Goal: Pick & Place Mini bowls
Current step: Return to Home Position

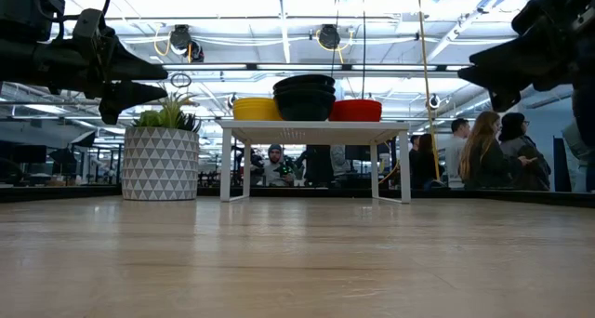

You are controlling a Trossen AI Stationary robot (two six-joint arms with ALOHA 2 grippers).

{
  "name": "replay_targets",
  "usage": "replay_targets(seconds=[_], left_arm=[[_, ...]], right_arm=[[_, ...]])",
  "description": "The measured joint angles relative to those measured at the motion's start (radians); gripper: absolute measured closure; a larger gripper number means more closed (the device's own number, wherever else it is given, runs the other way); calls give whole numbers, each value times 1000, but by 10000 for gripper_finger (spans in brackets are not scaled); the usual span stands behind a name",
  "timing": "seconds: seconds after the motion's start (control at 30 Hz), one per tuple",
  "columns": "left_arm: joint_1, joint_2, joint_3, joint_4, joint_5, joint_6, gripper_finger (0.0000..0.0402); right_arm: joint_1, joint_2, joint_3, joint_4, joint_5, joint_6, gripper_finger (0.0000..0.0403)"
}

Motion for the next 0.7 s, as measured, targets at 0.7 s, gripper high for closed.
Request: replay_targets(seconds=[0.7], left_arm=[[0,0,0,0,0,1,204]], right_arm=[[0,-21,0,0,0,0,275]])
